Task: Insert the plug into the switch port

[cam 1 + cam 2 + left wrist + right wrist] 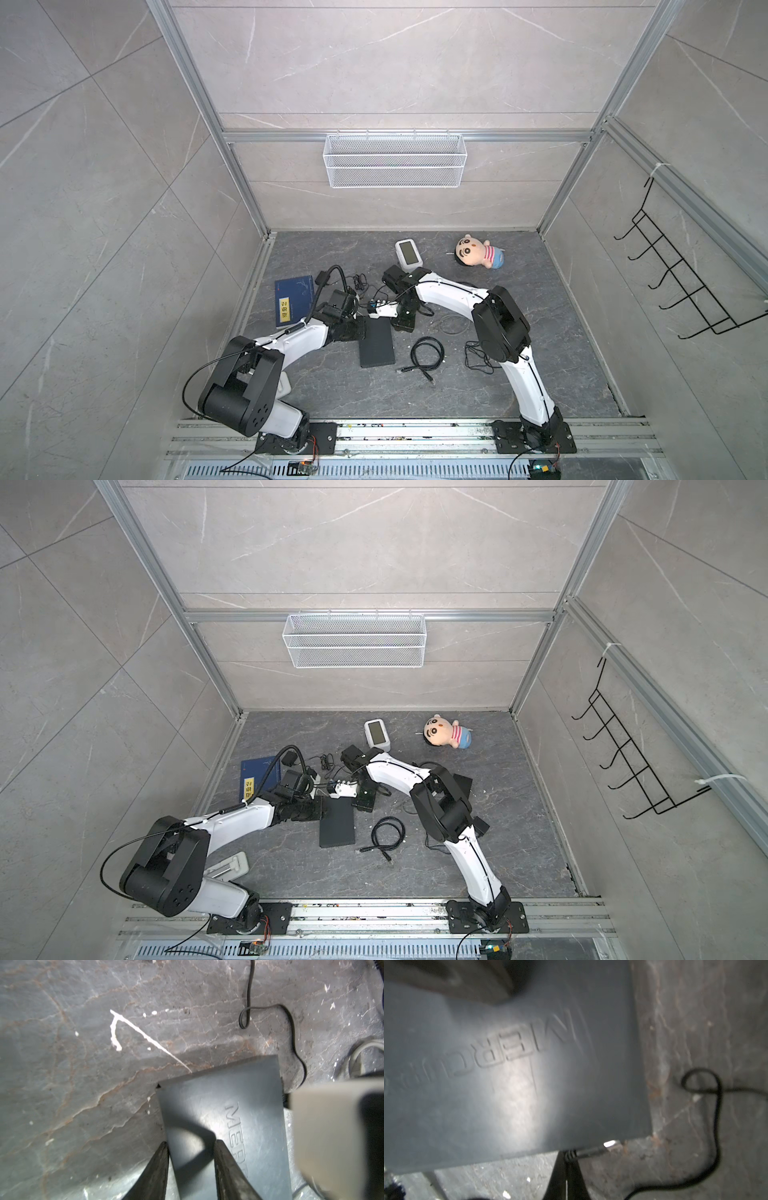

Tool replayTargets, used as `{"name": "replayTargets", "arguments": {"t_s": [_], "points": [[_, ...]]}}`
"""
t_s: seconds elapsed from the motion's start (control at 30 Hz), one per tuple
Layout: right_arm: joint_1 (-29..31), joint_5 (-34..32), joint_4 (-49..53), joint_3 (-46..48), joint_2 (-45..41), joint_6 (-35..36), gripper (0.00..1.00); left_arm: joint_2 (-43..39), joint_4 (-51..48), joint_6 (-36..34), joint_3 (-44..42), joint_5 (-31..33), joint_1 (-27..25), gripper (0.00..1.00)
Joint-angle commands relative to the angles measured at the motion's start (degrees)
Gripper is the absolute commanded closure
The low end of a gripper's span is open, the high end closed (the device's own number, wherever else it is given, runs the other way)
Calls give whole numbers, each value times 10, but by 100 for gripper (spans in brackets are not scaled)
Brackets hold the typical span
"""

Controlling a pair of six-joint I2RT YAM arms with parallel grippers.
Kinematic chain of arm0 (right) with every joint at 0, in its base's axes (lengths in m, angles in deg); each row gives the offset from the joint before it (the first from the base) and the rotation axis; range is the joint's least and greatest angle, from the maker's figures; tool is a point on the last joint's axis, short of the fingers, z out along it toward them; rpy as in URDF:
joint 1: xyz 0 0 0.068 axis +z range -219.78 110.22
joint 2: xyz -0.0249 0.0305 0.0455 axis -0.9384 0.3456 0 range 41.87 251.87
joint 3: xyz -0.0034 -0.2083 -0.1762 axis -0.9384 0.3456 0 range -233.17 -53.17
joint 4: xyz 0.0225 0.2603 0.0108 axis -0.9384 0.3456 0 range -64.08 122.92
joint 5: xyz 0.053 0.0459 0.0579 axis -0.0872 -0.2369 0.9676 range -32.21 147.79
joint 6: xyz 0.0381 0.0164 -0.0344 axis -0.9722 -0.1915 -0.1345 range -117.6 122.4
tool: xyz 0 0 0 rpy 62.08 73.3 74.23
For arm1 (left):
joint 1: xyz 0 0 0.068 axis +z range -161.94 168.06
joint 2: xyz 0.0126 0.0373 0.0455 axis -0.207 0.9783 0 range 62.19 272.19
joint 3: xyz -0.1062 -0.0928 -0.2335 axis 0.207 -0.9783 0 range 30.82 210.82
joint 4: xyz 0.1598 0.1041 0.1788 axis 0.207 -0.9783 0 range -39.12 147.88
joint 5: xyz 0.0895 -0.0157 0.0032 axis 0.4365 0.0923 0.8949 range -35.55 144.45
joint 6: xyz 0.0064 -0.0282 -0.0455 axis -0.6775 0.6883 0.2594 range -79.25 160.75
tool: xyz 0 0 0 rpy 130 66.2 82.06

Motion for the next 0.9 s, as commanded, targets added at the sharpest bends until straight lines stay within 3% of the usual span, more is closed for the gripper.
{"name": "replayTargets", "arguments": {"t_s": [0.0, 0.13, 0.3, 0.53, 0.87], "points": [[-37, 4, -14, 40, -44, 1, 100, -49, -38, -33, 16, -2, -4, 61], [-68, 50, -55, 97, -104, 12, 100, -96, -5, -64, 18, -89, -3, 60], [-89, 169, -125, 160, -161, 22, 100, -107, 87, -45, 1, -180, -22, 57], [-95, 240, -166, 191, -172, 17, 100, -41, 212, 9, -13, -222, -38, 55], [-95, 240, -167, 199, -174, 11, 100, 23, 303, 54, -3, -236, -39, 55]]}}
